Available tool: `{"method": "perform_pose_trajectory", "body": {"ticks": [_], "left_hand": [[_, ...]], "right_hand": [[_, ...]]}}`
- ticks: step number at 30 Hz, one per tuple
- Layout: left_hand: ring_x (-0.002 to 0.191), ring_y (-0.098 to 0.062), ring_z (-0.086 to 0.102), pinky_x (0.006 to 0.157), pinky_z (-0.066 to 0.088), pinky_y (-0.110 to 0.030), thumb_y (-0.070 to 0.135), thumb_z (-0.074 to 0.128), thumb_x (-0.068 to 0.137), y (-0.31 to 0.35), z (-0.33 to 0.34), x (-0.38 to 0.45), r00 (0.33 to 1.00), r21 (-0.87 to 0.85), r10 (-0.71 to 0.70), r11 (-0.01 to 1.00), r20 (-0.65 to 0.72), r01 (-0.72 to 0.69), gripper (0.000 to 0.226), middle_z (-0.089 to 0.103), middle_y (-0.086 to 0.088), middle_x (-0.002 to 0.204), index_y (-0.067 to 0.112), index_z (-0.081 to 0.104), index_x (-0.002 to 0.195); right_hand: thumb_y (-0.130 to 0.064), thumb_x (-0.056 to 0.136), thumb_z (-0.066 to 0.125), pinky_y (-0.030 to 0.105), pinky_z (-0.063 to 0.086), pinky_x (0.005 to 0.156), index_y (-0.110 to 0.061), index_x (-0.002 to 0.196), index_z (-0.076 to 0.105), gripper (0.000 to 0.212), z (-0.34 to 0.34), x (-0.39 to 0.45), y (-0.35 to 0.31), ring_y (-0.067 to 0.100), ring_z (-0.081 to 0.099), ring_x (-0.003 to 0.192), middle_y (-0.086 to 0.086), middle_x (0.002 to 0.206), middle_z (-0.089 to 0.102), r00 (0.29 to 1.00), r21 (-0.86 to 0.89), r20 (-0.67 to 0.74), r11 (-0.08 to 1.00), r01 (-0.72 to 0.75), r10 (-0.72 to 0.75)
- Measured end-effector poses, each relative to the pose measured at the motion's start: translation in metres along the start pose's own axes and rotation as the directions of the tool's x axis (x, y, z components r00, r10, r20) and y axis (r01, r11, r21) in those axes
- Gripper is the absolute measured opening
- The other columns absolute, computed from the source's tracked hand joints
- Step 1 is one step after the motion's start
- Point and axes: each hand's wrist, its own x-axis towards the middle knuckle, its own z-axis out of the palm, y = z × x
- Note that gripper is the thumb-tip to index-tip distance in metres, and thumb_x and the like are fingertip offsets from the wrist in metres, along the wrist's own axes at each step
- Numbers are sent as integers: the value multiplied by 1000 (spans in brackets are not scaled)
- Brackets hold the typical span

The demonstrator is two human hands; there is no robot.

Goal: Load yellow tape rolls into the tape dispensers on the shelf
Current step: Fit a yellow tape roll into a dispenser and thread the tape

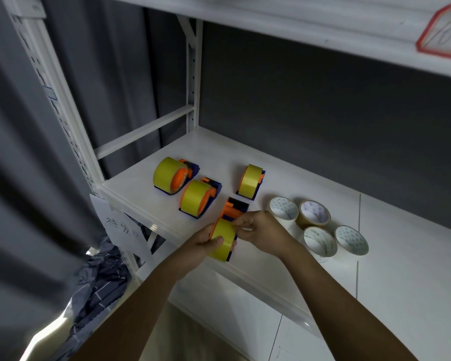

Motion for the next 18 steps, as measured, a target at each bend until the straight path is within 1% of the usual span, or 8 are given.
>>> {"method": "perform_pose_trajectory", "body": {"ticks": [2, 4, 8, 10, 12, 13, 16, 18], "left_hand": [[97, 12, 61, 75, 45, -4, 15, 43, 98, 4, 1, -2, 1000, 1, -8, 1000, 12, 8, 30, 68, 30, 100, 41, 51, 110], [93, 17, 59, 70, 44, 0, 13, 41, 99, 8, 2, -5, 1000, -9, -18, 1000, 19, 18, 32, 65, 36, 95, 42, 48, 109], [83, 29, 53, 58, 42, 3, 17, 40, 99, 13, 2, -8, 998, -22, -22, 1000, 51, 23, 30, 58, 48, 85, 47, 44, 105], [84, 27, 54, 58, 42, 3, 19, 41, 99, 12, 1, -7, 999, -11, -22, 1000, 48, 23, 30, 60, 46, 87, 48, 45, 106], [87, 25, 55, 63, 43, 2, 20, 43, 99, 10, 1, -5, 999, 9, -14, 1000, 32, 14, 32, 62, 42, 92, 50, 46, 106], [90, 23, 55, 68, 44, -1, 20, 44, 98, 9, 1, -5, 1000, 19, -11, 1000, 21, 11, 32, 63, 39, 96, 51, 46, 106], [99, 14, 58, 79, 45, -8, 19, 46, 97, 6, 1, -3, 1000, 12, -18, 1000, -4, 18, 31, 63, 28, 107, 48, 50, 109], [98, 12, 59, 76, 46, -5, 18, 46, 97, 6, 1, -5, 1000, 6, -15, 1000, 0, 15, 31, 65, 28, 104, 46, 51, 109]], "right_hand": [[-8, 88, 61, 32, 52, 87, -8, 106, 70, 20, -2, 0, -1, 16, 65, 94, 7, 106, 71, 999, -50, -11, 998, 31, -32], [-5, 88, 59, 28, 52, 86, -7, 105, 70, 20, -4, -1, -2, 16, 66, 95, 7, 106, 71, 999, -33, -23, 998, 48, -49], [2, 86, 56, 21, 49, 79, -14, 103, 60, 23, 0, -8, -3, 16, 65, 100, 12, 102, 69, 999, 233, -27, 972, -33, 41], [0, 85, 59, 20, 48, 82, -18, 98, 62, 22, 8, -14, 0, 11, 64, 97, 4, 99, 69, 995, 253, -94, 967, -15, 40], [-9, 85, 63, 19, 49, 84, -20, 96, 69, 16, 20, -22, 2, 2, 63, 93, -9, 97, 69, 978, 156, -207, 987, 27, 6], [-13, 85, 65, 17, 49, 82, -20, 95, 71, 14, 24, -25, 1, 1, 62, 90, -11, 95, 69, 963, 105, -270, 994, 42, -12], [-14, 85, 66, 20, 49, 76, -16, 89, 73, 8, 30, -31, -3, 7, 62, 84, -3, 92, 72, 914, -38, -392, 994, 100, -107], [-13, 85, 66, 25, 51, 76, -13, 89, 73, 8, 28, -32, -6, 14, 64, 86, 1, 93, 72, 909, -144, -378, 981, 131, -177]]}}
